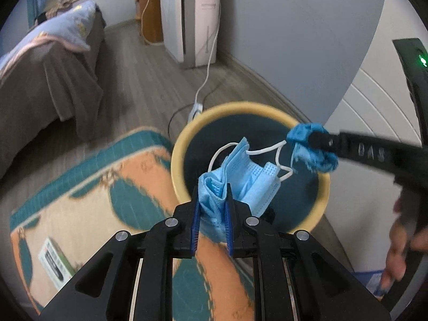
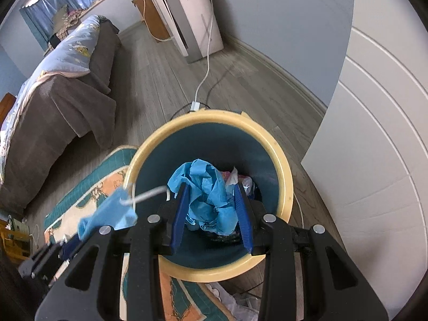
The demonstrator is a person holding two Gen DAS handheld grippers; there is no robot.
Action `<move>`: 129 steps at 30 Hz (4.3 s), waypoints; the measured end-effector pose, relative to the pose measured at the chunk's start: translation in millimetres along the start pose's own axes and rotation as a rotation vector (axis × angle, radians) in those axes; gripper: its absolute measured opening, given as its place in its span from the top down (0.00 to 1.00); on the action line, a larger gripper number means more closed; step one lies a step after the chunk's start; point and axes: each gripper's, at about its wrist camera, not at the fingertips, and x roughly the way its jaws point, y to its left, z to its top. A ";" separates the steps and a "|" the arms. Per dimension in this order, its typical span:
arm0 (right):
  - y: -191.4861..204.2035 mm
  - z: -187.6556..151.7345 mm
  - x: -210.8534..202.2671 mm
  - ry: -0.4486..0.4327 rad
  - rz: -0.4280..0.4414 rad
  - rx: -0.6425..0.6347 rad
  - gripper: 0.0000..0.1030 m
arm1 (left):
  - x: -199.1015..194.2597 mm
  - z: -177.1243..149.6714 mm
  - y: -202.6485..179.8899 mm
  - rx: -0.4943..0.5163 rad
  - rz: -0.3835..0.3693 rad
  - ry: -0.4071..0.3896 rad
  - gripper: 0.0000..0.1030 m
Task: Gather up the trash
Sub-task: 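Open both tools to drop the cloth and mask into the wastebasket, then move both open tools back over the remaining trash on the cushion, then grasp the silver blister pack with the right tool while the left tool grasps the purple spray bottle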
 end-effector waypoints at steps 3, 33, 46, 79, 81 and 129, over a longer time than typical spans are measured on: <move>3.5 1.9 -6.7 -0.044 0.015 -0.013 0.64 | 0.8 12.6 -1.3 0.013 0.009 -0.029 0.82; 75.0 -4.4 -17.9 -0.085 0.060 -0.126 0.06 | -87.3 -38.7 129.1 -0.204 0.174 -0.112 0.09; 137.6 -26.1 -17.4 -0.057 0.074 -0.251 0.06 | -153.4 -107.3 211.5 -0.296 0.306 -0.106 0.08; 294.7 -150.6 59.3 0.225 0.061 -0.653 0.06 | -143.3 -176.8 293.6 -0.365 0.318 -0.018 0.08; 296.1 -156.5 65.1 0.251 0.063 -0.675 0.09 | -141.1 -179.0 294.3 -0.357 0.307 -0.006 0.08; 243.3 -131.2 59.3 0.388 0.109 -0.606 0.87 | -19.4 -204.9 170.4 -0.014 0.048 0.201 0.61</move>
